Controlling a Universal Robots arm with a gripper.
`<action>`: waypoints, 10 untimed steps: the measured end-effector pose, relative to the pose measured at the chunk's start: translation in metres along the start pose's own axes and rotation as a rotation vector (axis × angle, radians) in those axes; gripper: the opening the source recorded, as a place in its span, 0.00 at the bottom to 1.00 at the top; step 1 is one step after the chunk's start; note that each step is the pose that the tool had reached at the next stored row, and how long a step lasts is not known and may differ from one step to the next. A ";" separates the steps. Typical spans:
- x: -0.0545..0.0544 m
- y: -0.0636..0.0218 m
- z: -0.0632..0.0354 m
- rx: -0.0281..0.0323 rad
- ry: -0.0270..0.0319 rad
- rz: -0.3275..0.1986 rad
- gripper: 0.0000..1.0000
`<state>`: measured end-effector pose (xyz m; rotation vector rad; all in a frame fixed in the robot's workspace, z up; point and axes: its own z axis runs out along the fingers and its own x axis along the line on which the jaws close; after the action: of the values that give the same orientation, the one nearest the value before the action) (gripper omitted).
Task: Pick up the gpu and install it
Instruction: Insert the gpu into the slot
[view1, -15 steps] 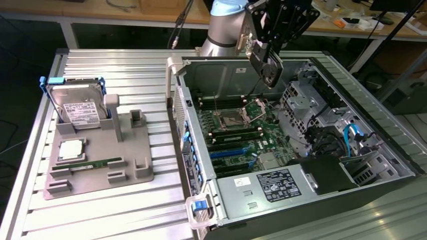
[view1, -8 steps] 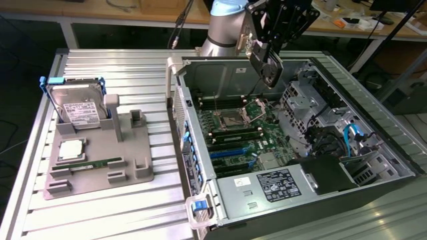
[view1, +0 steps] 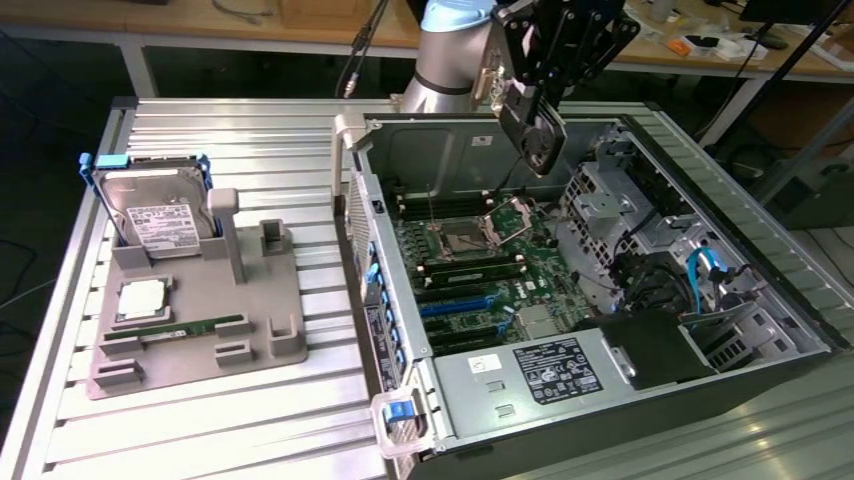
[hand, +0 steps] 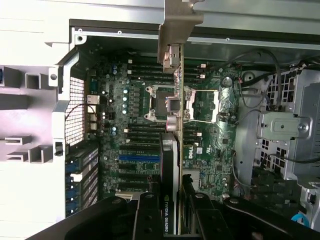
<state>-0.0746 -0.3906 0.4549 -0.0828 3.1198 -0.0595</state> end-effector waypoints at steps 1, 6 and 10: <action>0.000 0.0000 0.0000 0.0000 0.0000 0.000 0.27; 0.000 0.0000 0.0000 0.0000 0.0000 0.000 0.27; 0.000 0.0000 0.0000 -0.0006 -0.0011 -0.030 0.27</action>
<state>-0.0743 -0.3905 0.4549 -0.1292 3.1178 -0.0590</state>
